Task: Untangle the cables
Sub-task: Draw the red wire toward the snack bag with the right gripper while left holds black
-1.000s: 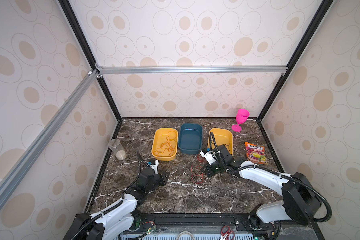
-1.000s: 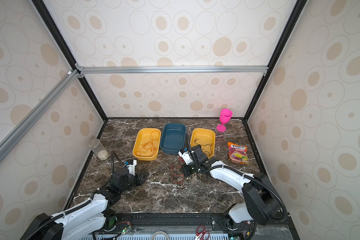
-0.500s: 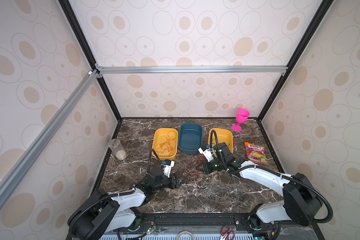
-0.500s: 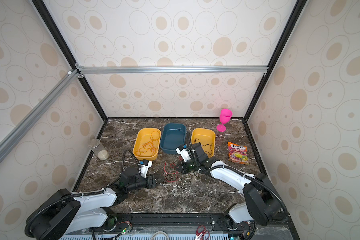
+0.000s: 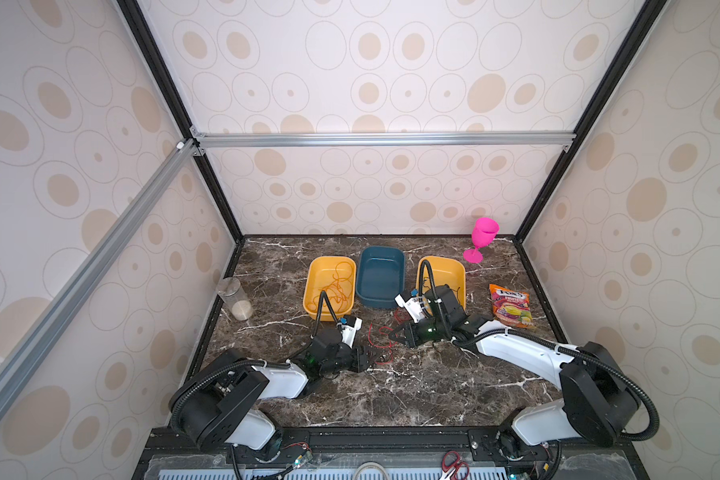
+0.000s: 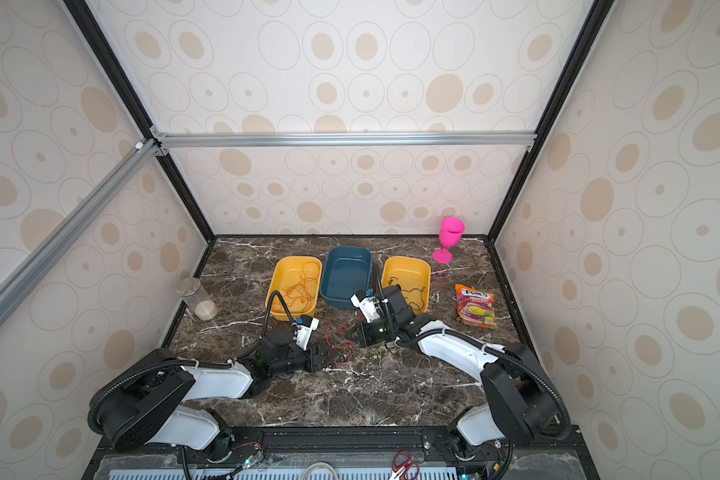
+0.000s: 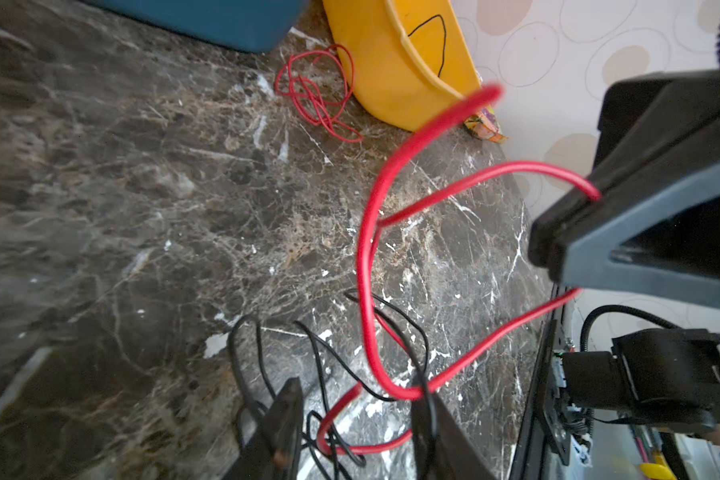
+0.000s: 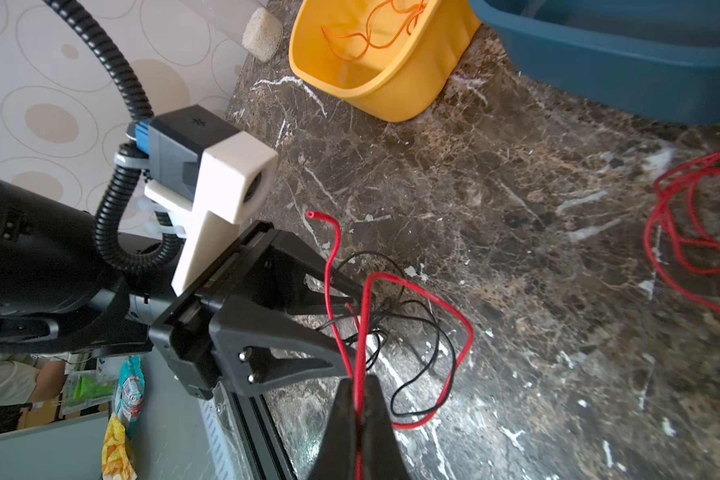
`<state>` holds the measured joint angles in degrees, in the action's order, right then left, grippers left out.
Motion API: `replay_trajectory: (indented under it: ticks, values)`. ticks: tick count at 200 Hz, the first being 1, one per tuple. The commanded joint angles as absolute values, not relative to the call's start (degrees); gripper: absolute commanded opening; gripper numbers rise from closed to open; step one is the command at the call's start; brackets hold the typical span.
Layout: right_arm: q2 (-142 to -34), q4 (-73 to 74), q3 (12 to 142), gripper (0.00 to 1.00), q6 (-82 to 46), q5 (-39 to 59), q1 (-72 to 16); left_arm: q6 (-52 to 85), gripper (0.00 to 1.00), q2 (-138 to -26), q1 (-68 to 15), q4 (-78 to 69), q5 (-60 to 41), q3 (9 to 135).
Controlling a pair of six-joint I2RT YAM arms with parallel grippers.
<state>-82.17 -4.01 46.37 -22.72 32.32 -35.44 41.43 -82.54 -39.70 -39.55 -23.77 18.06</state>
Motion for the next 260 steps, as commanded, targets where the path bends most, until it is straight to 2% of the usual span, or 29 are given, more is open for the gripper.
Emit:
replay_trajectory:
  ticks: [1, 27, 56, 98, 144, 209, 231, 260]
  values:
    - [-81.48, -7.17, 46.87, 0.00, -20.84, 29.61, -35.36, 40.23, 0.31, -81.35, -40.13, -35.54, -19.48, 19.51]
    - [-80.97, -10.96, 46.77, 0.00, -19.97, 25.91, -34.44, 39.79, 0.09, -79.41, -40.16, -32.77, -17.32, 19.34]
    - [-79.18, -13.45, 45.18, 0.00, -21.71, 21.65, -31.21, 39.37, 0.02, -76.21, -39.99, -27.00, -12.88, 19.30]
    - [-74.49, -18.37, 42.59, 0.00, -22.67, 14.94, -26.34, 40.22, 0.00, -68.12, -38.33, -18.63, -5.25, 17.86]
    - [-70.07, -27.28, 41.80, 0.00, -21.73, 2.44, -23.28, 41.62, 0.00, -60.90, -34.15, -11.50, -1.29, 15.33]
    - [-66.43, -30.71, 41.78, 0.00, -21.95, -0.35, -22.06, 42.80, 0.00, -57.77, -30.70, -6.46, 0.06, 14.48]
    - [-64.79, -32.56, 42.19, 0.00, -21.89, -3.34, -21.72, 44.70, 0.00, -56.43, -29.86, -1.44, 4.29, 15.12]
    - [-63.82, -35.99, 42.95, 0.00, -24.24, -7.31, -16.67, 47.75, 0.00, -54.03, -27.06, 3.30, 7.75, 14.77]
